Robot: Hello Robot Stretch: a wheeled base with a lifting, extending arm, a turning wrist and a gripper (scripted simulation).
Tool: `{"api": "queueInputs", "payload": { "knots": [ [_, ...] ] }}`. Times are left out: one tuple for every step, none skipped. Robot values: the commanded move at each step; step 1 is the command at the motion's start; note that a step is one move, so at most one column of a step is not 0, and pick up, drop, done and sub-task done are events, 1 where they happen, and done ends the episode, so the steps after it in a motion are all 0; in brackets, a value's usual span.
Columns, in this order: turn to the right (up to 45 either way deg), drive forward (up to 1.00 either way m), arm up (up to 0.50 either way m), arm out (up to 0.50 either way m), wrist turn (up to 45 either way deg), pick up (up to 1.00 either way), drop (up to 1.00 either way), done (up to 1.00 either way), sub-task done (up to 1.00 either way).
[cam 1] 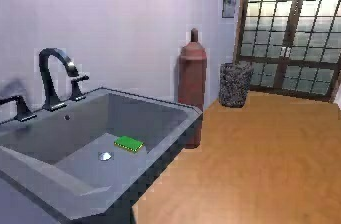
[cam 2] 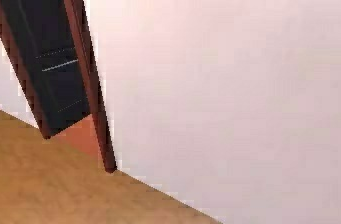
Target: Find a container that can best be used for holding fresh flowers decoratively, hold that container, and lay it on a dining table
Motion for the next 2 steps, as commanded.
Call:
{"api": "queueInputs", "payload": {
  "knots": [
    [45.0,0.0,0.0,0.0,0.0,0.0,0.0,0.0,0.0],
    [45.0,0.0,0.0,0.0,0.0,0.0,0.0,0.0,0.0]
  ]
}}
